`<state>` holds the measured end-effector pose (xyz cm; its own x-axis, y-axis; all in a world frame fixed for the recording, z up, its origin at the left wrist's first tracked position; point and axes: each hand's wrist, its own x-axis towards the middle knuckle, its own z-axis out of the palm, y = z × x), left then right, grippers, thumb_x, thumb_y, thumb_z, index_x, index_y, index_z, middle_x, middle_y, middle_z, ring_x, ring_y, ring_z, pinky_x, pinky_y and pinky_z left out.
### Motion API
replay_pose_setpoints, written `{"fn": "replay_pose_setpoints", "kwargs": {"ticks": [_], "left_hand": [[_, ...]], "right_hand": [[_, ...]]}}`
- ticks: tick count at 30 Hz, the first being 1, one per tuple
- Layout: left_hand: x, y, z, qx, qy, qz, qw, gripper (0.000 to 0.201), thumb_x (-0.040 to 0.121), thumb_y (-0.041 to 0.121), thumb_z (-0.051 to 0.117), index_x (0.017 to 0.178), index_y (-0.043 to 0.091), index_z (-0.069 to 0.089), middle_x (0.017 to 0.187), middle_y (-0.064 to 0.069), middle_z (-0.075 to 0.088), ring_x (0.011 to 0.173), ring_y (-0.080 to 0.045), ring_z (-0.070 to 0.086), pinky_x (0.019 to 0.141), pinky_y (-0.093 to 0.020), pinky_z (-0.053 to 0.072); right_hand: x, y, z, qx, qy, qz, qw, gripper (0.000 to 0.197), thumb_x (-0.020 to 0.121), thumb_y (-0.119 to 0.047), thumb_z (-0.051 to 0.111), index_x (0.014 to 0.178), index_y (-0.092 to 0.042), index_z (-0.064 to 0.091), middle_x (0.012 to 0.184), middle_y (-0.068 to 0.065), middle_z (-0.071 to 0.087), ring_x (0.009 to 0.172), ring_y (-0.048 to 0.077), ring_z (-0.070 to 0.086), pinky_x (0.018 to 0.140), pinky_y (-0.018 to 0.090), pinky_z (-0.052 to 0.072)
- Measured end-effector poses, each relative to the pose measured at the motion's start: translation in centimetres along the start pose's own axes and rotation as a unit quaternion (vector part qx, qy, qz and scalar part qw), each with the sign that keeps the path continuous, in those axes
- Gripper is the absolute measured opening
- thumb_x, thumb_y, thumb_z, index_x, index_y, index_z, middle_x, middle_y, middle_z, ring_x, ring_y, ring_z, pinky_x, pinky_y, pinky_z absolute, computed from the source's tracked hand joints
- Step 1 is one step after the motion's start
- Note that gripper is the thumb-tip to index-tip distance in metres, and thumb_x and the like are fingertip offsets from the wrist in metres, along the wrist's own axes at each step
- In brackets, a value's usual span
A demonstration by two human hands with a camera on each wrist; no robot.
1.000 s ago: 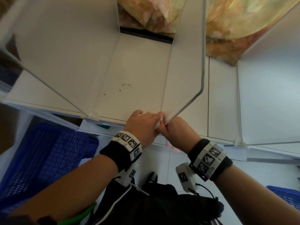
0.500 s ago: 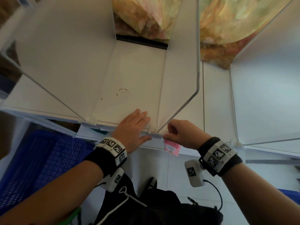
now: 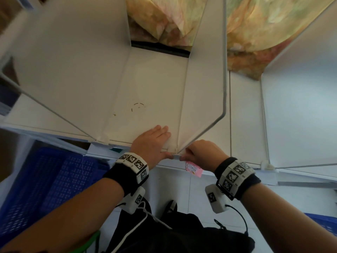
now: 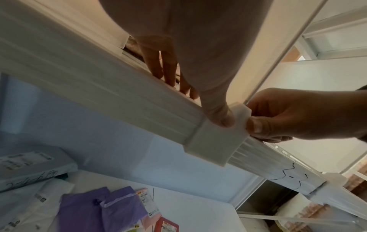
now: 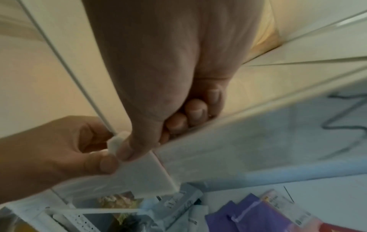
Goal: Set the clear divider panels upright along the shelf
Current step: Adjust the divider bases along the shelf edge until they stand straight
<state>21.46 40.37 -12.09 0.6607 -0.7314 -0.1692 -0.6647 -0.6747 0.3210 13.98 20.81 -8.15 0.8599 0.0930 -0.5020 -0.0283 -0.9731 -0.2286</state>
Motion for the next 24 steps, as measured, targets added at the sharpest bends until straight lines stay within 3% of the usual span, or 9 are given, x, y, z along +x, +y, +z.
{"fn": "replay_pose_setpoints", "kwargs": {"ticks": [4,9,11,13,15,18,20,22,24], "left_hand": [[0.1,0.1,-0.3,0.008,-0.018,-0.013,1.0,0.087,0.079,0.069,0.055,0.149,0.025,0.029,0.159,0.009,0.018,0.146,-0.012,0.015,0.118,-0.032,0.017],[-0.2,0.2,-1.7,-0.008,-0.046,0.003,0.999,0.086,0.084,0.065,0.055,0.152,0.024,0.021,0.161,0.007,0.014,0.147,-0.013,0.01,0.118,-0.03,0.007],[-1.6,0.5,-2.0,-0.011,-0.033,0.011,0.999,0.082,0.088,0.058,0.055,0.152,0.023,0.018,0.16,0.005,0.014,0.147,-0.015,0.007,0.118,-0.029,0.004],[-3.9,0.7,-2.1,-0.031,0.003,0.025,0.999,0.066,0.093,0.043,0.054,0.149,0.02,0.029,0.158,0.004,0.021,0.147,-0.017,0.013,0.117,-0.031,0.009],[-6.4,0.7,-2.7,-0.068,0.04,0.041,0.996,0.043,0.091,0.025,0.051,0.133,0.017,0.052,0.146,0.0,0.043,0.136,-0.02,0.037,0.113,-0.034,0.028],[-8.6,1.5,-4.2,-0.102,0.017,0.04,0.994,0.024,0.084,0.028,0.036,0.091,0.025,0.059,0.1,0.004,0.061,0.09,-0.013,0.059,0.083,-0.036,0.052],[-8.8,2.8,-5.0,-0.074,-0.045,0.044,0.995,0.018,0.085,0.033,0.032,0.08,0.03,0.049,0.082,0.009,0.053,0.073,-0.009,0.053,0.072,-0.033,0.05],[-8.2,4.8,-5.3,-0.015,-0.108,0.073,0.991,0.015,0.092,0.03,0.038,0.084,0.029,0.05,0.083,0.01,0.052,0.075,-0.009,0.051,0.074,-0.027,0.046],[-7.1,7.0,-5.4,0.021,-0.133,0.127,0.983,0.014,0.095,0.028,0.042,0.094,0.025,0.056,0.093,0.006,0.057,0.084,-0.013,0.055,0.075,-0.025,0.042]], "right_hand": [[0.2,0.4,-0.1,0.013,0.004,-0.008,1.0,0.044,0.087,-0.059,0.055,0.063,-0.027,0.037,0.064,-0.008,0.049,0.065,0.019,0.054,0.064,0.036,0.049],[-1.2,1.1,-0.5,0.099,0.011,-0.009,0.995,0.026,0.083,-0.04,0.064,0.074,-0.025,0.045,0.069,-0.009,0.051,0.065,0.017,0.049,0.056,0.026,0.039],[-3.0,1.0,0.3,0.153,0.024,-0.007,0.988,0.022,0.086,-0.036,0.06,0.077,-0.022,0.046,0.069,-0.007,0.051,0.061,0.014,0.045,0.061,0.031,0.044],[-5.0,1.1,2.0,0.19,0.03,-0.003,0.981,0.02,0.088,-0.038,0.055,0.078,-0.022,0.047,0.07,-0.007,0.053,0.06,0.01,0.045,0.07,0.039,0.05],[-7.3,1.3,3.9,0.2,0.02,0.004,0.98,0.021,0.087,-0.046,0.05,0.082,-0.026,0.049,0.071,-0.007,0.055,0.062,0.006,0.048,0.082,0.049,0.05],[-11.4,2.6,6.1,0.21,0.006,0.012,0.978,0.021,0.092,-0.041,0.052,0.087,-0.02,0.054,0.073,-0.009,0.054,0.063,0.004,0.048,0.077,0.035,0.052],[-14.5,4.0,6.9,0.211,0.016,0.043,0.976,0.022,0.092,-0.039,0.053,0.086,-0.018,0.053,0.075,-0.009,0.055,0.063,0.005,0.048,0.068,0.025,0.048],[-17.5,6.1,7.6,0.212,0.032,0.101,0.971,0.022,0.093,-0.038,0.053,0.083,-0.019,0.05,0.074,-0.009,0.053,0.061,0.005,0.044,0.061,0.021,0.04],[-20.5,8.5,7.9,0.24,0.066,0.173,0.953,0.025,0.093,-0.038,0.055,0.081,-0.016,0.05,0.071,-0.007,0.055,0.061,0.008,0.047,0.062,0.026,0.043]]}}
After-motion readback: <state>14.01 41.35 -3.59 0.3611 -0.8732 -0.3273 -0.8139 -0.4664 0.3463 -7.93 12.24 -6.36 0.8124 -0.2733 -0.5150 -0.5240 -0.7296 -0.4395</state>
